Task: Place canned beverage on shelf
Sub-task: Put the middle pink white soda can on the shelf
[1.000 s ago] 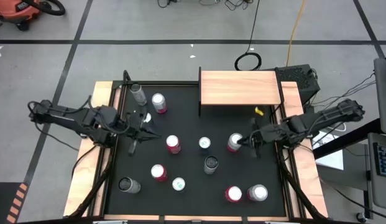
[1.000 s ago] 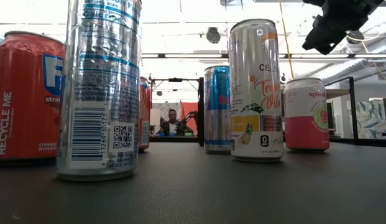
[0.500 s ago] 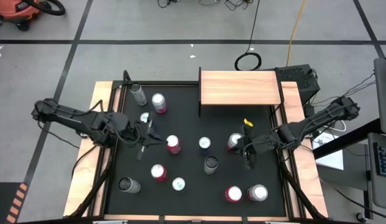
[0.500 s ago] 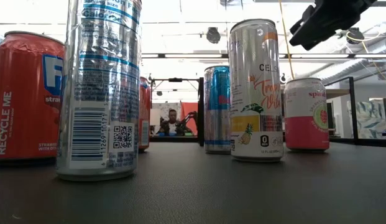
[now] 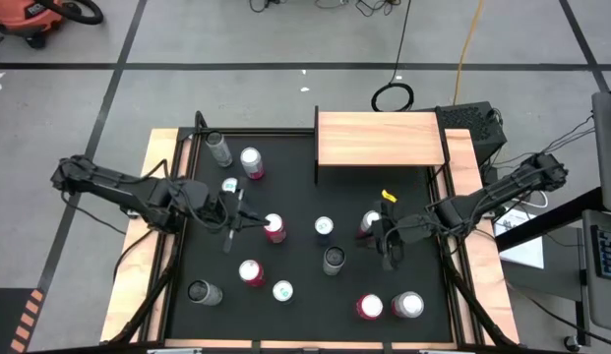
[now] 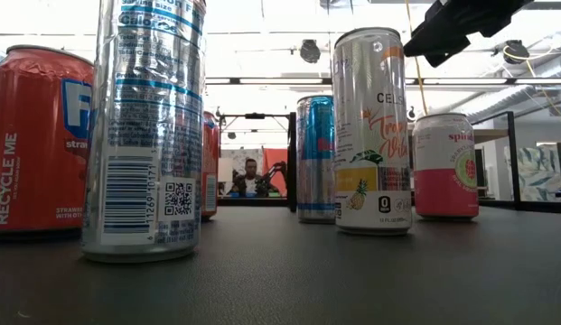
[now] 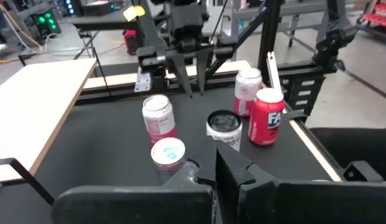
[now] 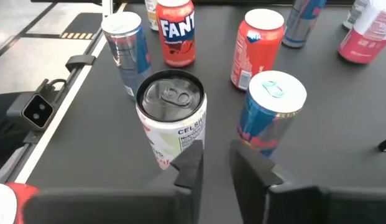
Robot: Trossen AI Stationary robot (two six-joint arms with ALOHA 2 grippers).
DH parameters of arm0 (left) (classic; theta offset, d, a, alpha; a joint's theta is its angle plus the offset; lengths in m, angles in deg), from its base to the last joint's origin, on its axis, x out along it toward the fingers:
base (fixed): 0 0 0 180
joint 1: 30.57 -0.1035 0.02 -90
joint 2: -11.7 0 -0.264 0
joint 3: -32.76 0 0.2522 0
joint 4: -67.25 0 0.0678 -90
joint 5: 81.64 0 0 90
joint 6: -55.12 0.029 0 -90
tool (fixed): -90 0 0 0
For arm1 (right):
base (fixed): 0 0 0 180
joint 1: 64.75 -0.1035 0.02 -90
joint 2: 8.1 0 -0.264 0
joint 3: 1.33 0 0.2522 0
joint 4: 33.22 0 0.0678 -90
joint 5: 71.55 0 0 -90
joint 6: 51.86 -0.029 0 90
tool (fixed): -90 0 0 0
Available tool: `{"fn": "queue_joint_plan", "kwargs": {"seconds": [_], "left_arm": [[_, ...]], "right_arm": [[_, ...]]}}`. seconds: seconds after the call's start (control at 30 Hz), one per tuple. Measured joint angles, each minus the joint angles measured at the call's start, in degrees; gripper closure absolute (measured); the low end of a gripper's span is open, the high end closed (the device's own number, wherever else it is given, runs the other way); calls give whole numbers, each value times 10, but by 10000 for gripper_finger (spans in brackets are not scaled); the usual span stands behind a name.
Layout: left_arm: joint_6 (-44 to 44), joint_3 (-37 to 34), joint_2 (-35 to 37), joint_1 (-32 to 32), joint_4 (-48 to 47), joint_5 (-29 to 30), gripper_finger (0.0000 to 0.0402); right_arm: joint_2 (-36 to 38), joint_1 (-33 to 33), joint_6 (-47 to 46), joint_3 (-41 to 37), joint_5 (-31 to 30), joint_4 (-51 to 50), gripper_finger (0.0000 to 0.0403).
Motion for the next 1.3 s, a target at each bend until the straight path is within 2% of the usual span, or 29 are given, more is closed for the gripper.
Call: {"fn": "queue_joint_plan", "kwargs": {"seconds": [0.3, 0.57, 0.7, 0.9, 1.13, 1.3], "left_arm": [[4, 0, -26, 1, 3, 2, 402], [3, 0, -51, 0, 15, 2, 402], [2, 0, -58, 0, 25, 2, 402], [0, 0, -64, 0, 32, 3, 402], [3, 0, -64, -1, 42, 5, 402], [-1, 0, -65, 0, 39, 5, 402]], "right_arm": [[-1, 0, 0, 0, 4, 20, 246], [-28, 0, 2, 15, 20, 20, 138], [-46, 1, 14, 40, 25, 20, 101], [-68, 1, 30, 64, 50, 8, 86], [-68, 1, 14, 124, 65, -98, 85], [-68, 1, 15, 155, 91, -122, 85]]}}
